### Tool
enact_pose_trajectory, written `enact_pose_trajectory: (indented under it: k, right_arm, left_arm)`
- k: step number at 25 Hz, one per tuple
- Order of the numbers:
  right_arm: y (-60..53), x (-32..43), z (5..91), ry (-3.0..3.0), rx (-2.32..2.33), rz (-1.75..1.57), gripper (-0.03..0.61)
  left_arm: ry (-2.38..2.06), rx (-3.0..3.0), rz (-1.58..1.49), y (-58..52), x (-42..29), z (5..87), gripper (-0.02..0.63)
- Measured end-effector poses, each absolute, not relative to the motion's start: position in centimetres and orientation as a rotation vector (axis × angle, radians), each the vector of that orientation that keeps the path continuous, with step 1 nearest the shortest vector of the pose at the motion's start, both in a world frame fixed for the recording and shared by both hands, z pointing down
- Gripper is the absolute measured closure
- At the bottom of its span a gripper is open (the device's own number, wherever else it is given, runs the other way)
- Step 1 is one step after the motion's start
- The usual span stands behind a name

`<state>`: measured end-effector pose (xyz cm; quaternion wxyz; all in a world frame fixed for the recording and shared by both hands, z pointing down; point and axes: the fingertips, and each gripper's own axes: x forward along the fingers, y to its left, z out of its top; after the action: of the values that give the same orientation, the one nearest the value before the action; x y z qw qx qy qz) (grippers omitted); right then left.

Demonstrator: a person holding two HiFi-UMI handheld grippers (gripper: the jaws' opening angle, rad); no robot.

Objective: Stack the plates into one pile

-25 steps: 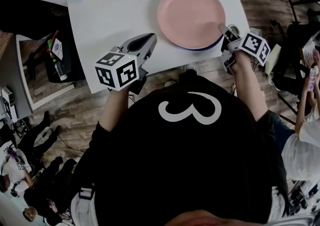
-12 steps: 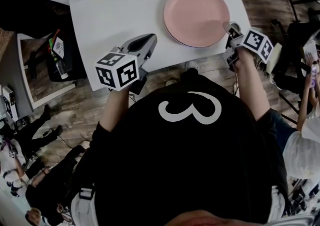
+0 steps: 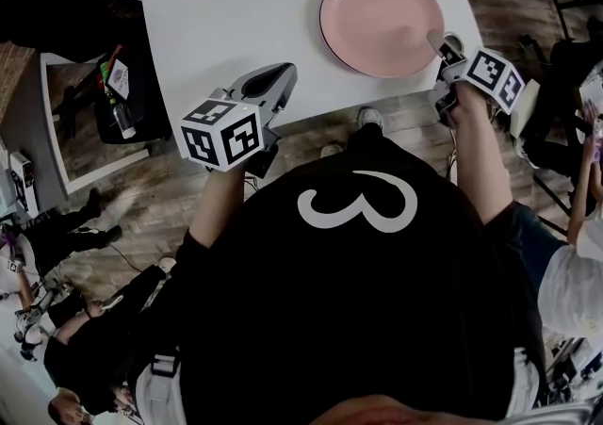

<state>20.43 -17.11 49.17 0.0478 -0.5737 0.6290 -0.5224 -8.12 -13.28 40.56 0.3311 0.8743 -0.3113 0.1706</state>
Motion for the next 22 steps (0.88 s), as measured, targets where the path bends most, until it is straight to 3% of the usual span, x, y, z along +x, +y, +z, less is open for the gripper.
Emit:
enact_pose_trajectory:
  k: [8, 19, 20, 22]
  right_arm:
    - [-15.4, 21.3, 48.4, 1.972, -1.868, -1.470, 0.380]
    - [-10.8, 15.3, 42.2, 2.128, -1.711, -1.263, 0.382]
    - [-10.4, 14.4, 41.5, 2.185, -1.690, -1.234, 0.400]
    - [-9.2, 12.6, 40.4, 2.280, -1.632, -1.203, 0.517]
  left_arm:
    - [-0.820, 2.314, 0.461, -9.9, -9.0, 39.9, 0.598]
    - [-0.791, 2.321, 0.396, -4.7, -11.4, 40.4, 0.598]
    - [-0.791, 2.323, 0.386, -4.4, -11.4, 40.2, 0.598]
    - [-0.785, 2.332, 0.369, -3.7, -11.3, 39.7, 0.598]
